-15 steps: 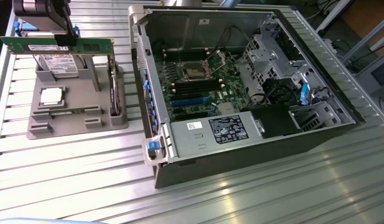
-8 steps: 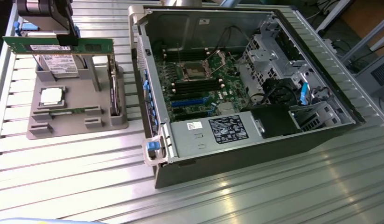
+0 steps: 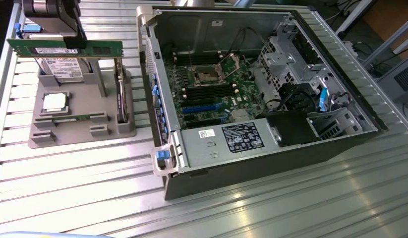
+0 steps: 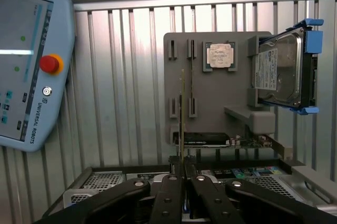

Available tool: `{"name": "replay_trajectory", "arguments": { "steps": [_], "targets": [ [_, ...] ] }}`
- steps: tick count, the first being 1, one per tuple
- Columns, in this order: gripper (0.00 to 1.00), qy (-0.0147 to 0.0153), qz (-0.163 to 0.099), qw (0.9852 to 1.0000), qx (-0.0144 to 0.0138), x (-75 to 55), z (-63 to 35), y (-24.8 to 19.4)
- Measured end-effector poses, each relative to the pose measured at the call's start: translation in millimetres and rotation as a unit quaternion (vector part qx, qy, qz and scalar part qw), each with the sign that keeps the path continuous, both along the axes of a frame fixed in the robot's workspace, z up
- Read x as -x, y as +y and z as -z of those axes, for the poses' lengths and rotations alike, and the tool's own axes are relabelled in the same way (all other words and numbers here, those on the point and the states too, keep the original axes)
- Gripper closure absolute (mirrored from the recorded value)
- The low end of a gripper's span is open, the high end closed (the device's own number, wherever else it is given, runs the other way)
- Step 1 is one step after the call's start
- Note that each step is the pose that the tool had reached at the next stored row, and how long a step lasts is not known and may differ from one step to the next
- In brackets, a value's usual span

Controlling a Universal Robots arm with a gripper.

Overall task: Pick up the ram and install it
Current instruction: 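Pick up the ram and move it above insertion slot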

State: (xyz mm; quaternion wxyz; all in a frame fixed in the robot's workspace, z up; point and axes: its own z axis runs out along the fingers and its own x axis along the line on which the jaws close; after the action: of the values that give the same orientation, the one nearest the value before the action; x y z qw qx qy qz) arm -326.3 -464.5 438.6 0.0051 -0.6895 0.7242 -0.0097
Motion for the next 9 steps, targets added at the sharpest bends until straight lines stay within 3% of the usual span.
{"name": "replay_trajectory", "arguments": {
  "steps": [9],
  "targets": [
    [0.88,0.0001,0.000,1.0000,0.0000,-3.3,0.0,0.0]
  ]
}}
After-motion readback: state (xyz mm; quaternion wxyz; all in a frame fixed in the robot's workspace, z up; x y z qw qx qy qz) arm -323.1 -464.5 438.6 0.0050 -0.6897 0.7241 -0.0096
